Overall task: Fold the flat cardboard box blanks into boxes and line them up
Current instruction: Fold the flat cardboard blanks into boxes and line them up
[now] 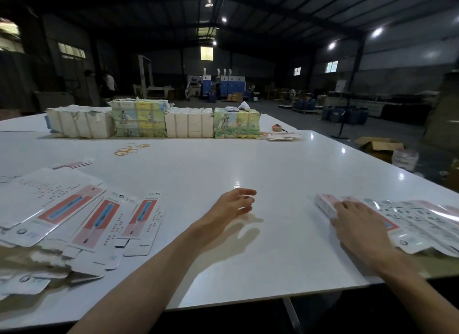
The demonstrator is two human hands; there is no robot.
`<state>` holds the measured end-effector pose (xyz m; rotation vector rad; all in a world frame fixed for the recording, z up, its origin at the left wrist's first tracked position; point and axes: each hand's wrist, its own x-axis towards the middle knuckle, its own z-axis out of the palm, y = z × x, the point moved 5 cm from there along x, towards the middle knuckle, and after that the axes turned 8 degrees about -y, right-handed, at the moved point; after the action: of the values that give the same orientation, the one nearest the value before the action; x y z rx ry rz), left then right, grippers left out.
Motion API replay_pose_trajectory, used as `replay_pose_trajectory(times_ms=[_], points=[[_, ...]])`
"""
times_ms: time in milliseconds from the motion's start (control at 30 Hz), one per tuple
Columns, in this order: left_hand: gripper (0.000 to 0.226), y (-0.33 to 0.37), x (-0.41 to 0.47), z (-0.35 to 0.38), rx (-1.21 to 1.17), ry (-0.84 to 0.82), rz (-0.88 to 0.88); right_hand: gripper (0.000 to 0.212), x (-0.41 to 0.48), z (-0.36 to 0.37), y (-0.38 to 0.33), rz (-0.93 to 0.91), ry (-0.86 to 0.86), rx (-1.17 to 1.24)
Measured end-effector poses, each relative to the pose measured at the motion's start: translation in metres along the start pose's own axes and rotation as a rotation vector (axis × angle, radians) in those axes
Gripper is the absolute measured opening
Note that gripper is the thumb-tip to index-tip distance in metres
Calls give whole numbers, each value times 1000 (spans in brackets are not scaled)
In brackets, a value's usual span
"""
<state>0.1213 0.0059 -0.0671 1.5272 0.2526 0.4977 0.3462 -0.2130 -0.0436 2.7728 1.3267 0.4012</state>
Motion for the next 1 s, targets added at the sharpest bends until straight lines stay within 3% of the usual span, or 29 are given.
replay_pose_trajectory(times_ms=[100,200,367,467,667,733,833,933,1000], points=[[26,-1,-3,0,78,-3,-2,46,-6,-3,13,79,-41,-66],[25,-1,-4,1,126,-10,-8,53,-2,-13,-4,56,24,-209],[24,2,-5,2,202,46,-27,18,35,-44,-95,-209,165,132],[21,12,-6,-5,262,107,-117,21,51,-47,-145,-261,146,341],[19,72,-44,-72,748,298,-289,18,59,-11,-160,-281,69,562],[26,97,-77,-108,1033,416,-385,18,64,-7,-155,-278,66,637],[38,123,-135,-159,1388,677,-668,18,67,-4,-155,-286,33,714],[50,127,-186,-185,1536,828,-970,18,69,-4,-159,-306,-2,751],[55,121,-206,-192,1566,871,-1032,18,69,-3,-160,-322,-23,767]])
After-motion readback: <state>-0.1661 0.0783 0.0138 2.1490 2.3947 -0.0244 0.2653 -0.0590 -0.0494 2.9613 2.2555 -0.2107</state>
